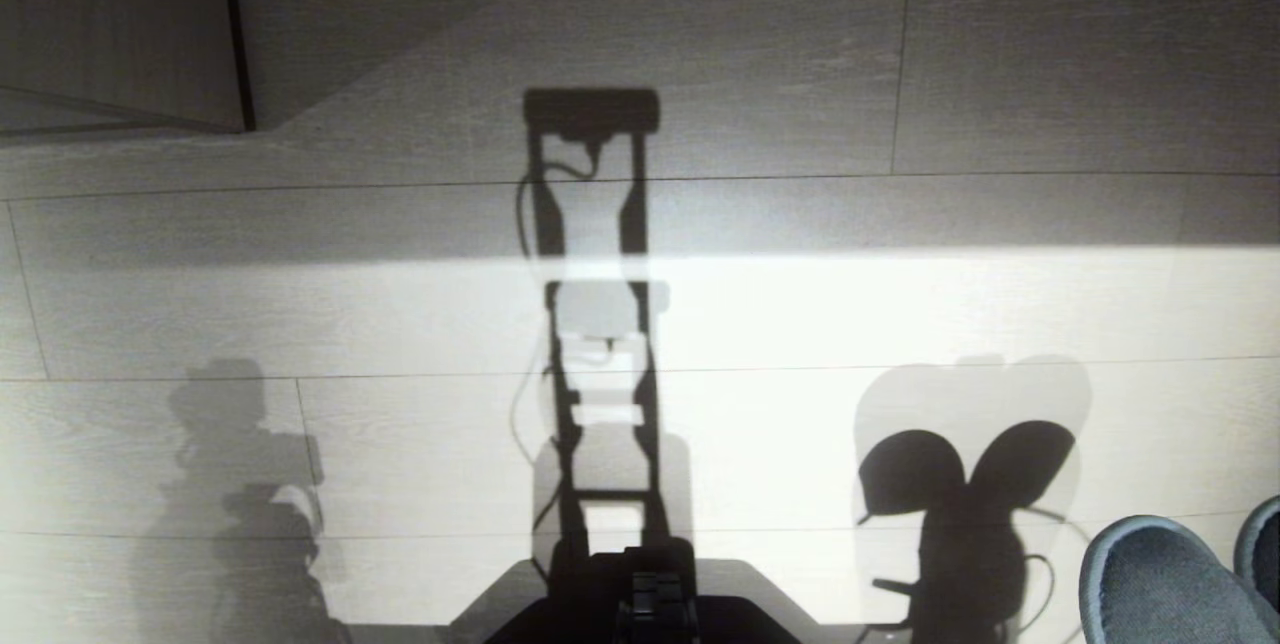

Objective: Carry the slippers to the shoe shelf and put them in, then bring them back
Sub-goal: Place the slippers on the floor

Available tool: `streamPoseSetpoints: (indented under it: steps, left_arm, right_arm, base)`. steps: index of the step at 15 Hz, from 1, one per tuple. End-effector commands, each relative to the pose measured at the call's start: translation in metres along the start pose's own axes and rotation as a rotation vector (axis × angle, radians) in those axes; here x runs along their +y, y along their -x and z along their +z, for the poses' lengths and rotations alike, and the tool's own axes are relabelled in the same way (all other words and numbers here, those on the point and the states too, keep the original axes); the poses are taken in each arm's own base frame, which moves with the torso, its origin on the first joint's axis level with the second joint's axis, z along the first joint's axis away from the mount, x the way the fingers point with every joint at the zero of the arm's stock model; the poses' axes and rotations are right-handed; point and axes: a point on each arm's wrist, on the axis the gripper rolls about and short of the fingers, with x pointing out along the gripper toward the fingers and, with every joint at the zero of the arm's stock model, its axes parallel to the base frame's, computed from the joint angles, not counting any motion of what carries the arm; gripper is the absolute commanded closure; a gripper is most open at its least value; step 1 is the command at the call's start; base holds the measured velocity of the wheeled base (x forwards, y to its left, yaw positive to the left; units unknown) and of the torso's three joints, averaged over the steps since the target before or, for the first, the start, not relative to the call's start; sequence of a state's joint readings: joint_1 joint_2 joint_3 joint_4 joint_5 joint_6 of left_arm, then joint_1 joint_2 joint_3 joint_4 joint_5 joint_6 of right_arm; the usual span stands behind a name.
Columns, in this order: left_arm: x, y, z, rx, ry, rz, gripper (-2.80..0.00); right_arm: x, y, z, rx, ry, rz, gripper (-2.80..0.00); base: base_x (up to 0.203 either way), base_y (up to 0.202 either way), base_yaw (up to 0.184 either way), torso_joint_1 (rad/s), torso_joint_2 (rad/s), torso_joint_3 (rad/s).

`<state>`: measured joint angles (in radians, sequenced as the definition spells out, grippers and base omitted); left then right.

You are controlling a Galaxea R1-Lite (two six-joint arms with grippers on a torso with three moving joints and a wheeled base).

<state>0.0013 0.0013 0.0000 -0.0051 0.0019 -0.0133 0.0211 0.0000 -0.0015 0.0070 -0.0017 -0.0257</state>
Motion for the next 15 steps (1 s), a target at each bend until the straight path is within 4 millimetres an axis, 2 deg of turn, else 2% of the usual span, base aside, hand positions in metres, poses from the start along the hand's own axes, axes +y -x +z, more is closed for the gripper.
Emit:
streamPoseSetpoints:
  steps: [1,5,6,8,11,15]
  left_arm:
    - [0.000,0.000,0.000,-0.002,0.001,0.000,0.00]
    - [0.000,0.000,0.000,0.001,0.001,0.000,0.00]
    - [0.000,0.000,0.000,0.001,0.001,0.000,0.00]
    - [0.000,0.000,0.000,0.001,0.001,0.001,0.00]
    - [0.000,0.000,0.000,-0.001,0.001,0.000,0.00]
    - [0.000,0.000,0.000,0.000,0.001,0.000,0.00]
  right_arm:
    - [0.000,0.003,0.018,-0.037,0.002,0.003,0.00]
    - [-0.002,-0.013,0.079,-0.038,-0.043,0.006,0.00]
    - [-0.002,-0.021,0.090,-0.037,-0.050,0.006,0.00]
    - [-0.003,-0.052,0.115,-0.022,-0.052,0.004,0.00]
    - [-0.003,-0.095,0.134,-0.053,-0.031,0.000,0.00]
    - [-0.004,-0.136,0.138,-0.080,-0.007,-0.005,0.00]
  base:
    - [0.000,0.000,0.000,0.000,0.00,0.000]
    - [0.000,0.000,0.000,0.000,0.00,0.000]
    - [0.000,0.000,0.000,0.000,0.00,0.000]
    - [0.000,0.000,0.000,0.000,0.00,0.000]
    - [0.000,0.000,0.000,0.000,0.00,0.000]
    - [0.000,0.000,0.000,0.000,0.00,0.000]
